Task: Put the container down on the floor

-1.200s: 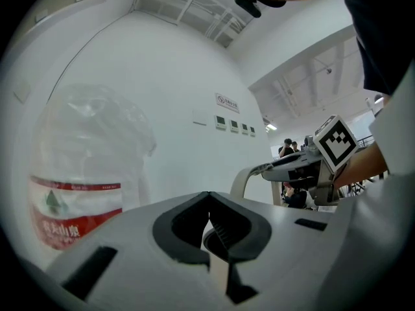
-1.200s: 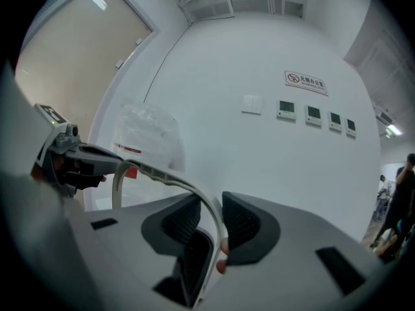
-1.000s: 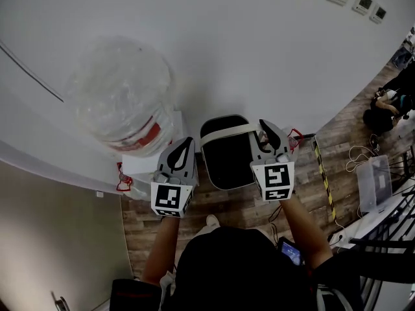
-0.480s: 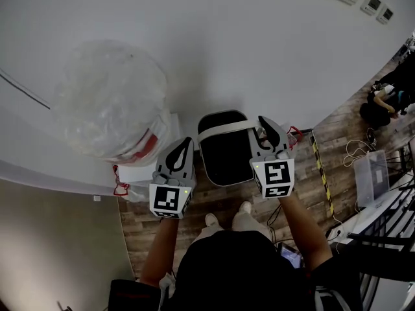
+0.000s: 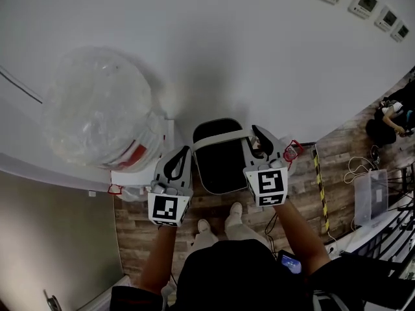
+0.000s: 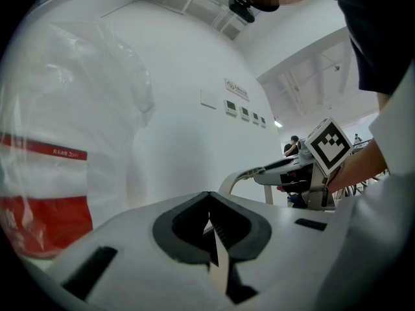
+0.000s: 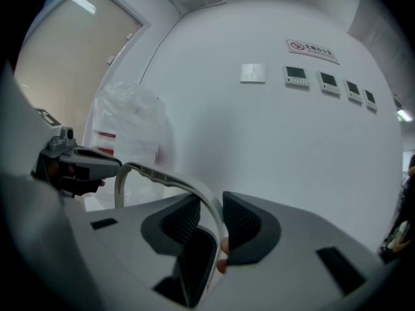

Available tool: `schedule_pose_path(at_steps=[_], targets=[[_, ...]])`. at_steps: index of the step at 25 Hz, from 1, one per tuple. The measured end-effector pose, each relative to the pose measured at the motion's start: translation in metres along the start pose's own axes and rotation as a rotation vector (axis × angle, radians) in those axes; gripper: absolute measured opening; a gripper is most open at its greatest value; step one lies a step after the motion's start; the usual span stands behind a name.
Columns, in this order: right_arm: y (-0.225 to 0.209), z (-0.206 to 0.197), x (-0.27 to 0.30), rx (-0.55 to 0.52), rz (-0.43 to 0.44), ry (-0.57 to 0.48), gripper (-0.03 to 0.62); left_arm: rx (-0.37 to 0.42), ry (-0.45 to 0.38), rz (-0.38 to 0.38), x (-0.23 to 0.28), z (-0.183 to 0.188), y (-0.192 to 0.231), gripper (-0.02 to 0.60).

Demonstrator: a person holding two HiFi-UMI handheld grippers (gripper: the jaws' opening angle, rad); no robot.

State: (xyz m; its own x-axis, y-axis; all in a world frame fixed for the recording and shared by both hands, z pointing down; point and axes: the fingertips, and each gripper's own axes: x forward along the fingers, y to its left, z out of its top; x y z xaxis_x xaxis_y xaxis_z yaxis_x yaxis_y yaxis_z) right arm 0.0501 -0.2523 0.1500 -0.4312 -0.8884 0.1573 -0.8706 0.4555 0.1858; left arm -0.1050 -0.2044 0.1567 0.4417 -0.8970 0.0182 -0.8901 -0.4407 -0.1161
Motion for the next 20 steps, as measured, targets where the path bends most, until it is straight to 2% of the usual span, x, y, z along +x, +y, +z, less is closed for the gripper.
schedule_pose_path(at_steps=[5,10,14,20], targets=[[-0.005,-0.015,0.011,-0.012,0.061,0.018,0.110,-0.007,0.038,0.042,0.010,-0.012,-0.012,0.018],[-0.011,-0.031,0.025,-0.017,0.104,0.024,0.110,-0.035,0.012,0.100,0.022,-0.012,-0.016,0.018],[-0.016,-0.042,0.034,-0.012,0.115,0.029,0.110,-0.041,0.013,0.149,0.029,-0.022,-0.009,0.018],[-0.018,-0.065,0.038,0.007,0.088,0.021,0.110,-0.029,0.029,0.143,0.039,-0.053,-0.008,0.018]])
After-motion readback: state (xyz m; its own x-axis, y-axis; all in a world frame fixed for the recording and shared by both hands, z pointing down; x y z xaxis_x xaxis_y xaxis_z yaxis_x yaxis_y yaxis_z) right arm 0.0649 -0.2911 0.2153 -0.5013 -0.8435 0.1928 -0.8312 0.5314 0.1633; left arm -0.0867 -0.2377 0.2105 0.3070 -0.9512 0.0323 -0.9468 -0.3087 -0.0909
